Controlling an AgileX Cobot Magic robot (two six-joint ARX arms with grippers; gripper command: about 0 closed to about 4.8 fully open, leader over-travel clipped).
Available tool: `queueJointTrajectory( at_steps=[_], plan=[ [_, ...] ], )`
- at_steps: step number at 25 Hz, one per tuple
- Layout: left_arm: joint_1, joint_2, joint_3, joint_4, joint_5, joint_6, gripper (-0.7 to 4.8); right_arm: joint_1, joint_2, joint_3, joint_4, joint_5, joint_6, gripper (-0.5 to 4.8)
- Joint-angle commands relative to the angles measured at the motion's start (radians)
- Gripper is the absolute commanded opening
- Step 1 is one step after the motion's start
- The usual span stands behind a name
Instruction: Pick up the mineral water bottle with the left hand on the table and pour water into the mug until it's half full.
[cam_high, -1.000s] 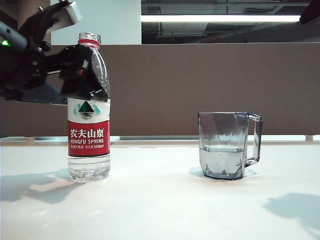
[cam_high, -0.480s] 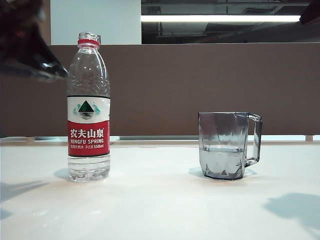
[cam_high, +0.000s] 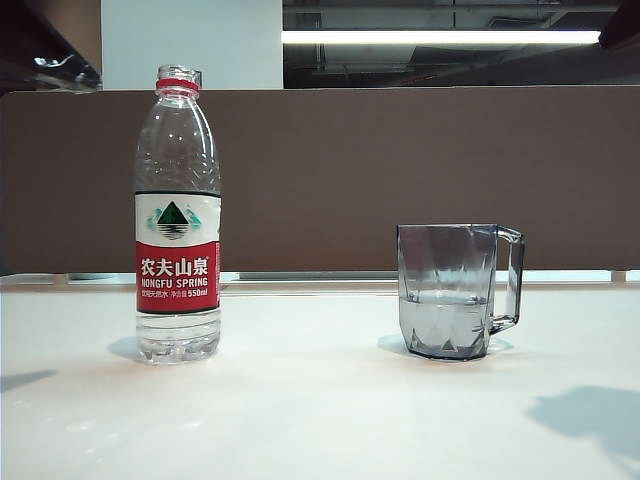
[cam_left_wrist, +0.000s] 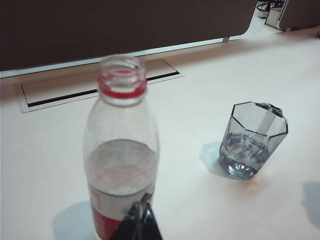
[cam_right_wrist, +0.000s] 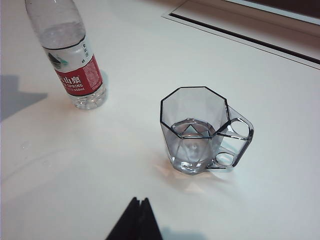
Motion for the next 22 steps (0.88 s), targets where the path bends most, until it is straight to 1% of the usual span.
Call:
queueJointTrajectory(
  at_steps=[1, 3, 7, 11, 14, 18, 22],
  plan=[
    [0.001, -0.086, -0.06, 0.034, 0.02, 0.002, -0.06, 0.0, -0.002, 0.005, 0.018, 0.002, 0.001, -0.01],
    [0.002, -0.171, -0.104, 0.071, -0.004, 0.002, -0.06, 0.0, -0.002, 0.005, 0.018, 0.002, 0.001, -0.01],
    [0.005, -0.28, -0.137, 0.066, -0.045, 0.002, -0.06, 0.0, -0.002, 0.005, 0.018, 0.002, 0.001, -0.01],
    [0.071, -0.323, -0.171, 0.071, -0.052, 0.002, -0.06, 0.0, -0.002, 0.005, 0.018, 0.002, 0.001, -0.01],
    [0.157, -0.352, -0.185, 0.071, -0.045, 0.002, -0.06, 0.0, -0.002, 0.005, 0.018, 0.002, 0.001, -0.01],
    [0.292, -0.409, -0.205, 0.068, -0.002, 0.002, -0.06, 0.0, -0.002, 0.005, 0.018, 0.002, 0.001, -0.01],
    [0.406, -0.474, -0.237, 0.063, 0.002, 0.002, -0.06, 0.0, -0.002, 0.005, 0.018, 0.002, 0.001, -0.01]
  ],
)
